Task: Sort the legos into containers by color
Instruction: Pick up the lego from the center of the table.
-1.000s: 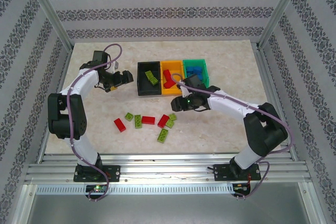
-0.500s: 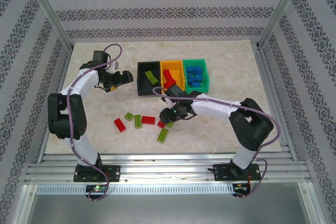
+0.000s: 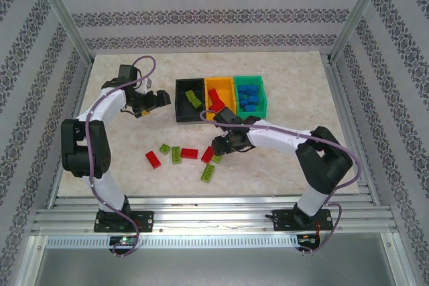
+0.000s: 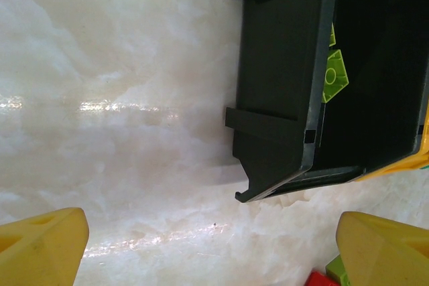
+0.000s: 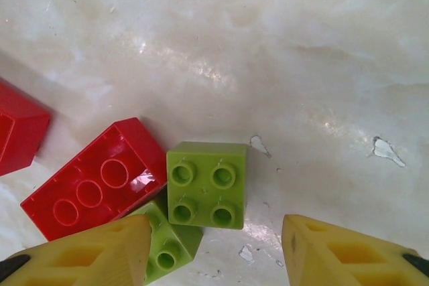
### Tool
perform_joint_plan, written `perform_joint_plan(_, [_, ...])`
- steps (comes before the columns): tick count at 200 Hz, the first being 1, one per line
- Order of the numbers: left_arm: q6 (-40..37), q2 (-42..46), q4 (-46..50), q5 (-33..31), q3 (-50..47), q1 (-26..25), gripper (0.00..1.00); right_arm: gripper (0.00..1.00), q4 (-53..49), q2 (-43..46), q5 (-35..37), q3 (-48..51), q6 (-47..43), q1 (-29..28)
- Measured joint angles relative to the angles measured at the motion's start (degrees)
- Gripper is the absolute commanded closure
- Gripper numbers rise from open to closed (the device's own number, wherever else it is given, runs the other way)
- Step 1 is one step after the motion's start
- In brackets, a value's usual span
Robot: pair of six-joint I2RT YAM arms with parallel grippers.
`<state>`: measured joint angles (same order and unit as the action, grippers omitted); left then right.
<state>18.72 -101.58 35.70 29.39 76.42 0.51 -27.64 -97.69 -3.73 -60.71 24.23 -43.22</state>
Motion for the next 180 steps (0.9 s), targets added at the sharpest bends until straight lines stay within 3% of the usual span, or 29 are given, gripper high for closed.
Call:
perform_joint_plan(58, [0.0, 0.0, 0.0, 0.0, 0.0, 0.0, 0.05, 0.48, 1.6, -4.2, 0.0, -1.2, 0.1, 0.4])
perform_joint_plan(94, [0.0, 0.0, 0.0, 0.0, 0.0, 0.0, 0.05, 0.54, 2.1, -5.1, 0.3, -0.8, 0.5, 1.9])
perform_joint_plan(141, [0.0, 0.0, 0.0, 0.2, 0.0, 0.0, 0.05, 0.7, 2.6, -2.0, -0.1, 2.5, 0.3, 6.1])
perform_joint_plan(180, [0.0, 0.0, 0.0, 0.2, 0.1, 0.0, 0.05, 0.73, 2.3, -1.1, -0.2, 2.6, -0.2, 6.8])
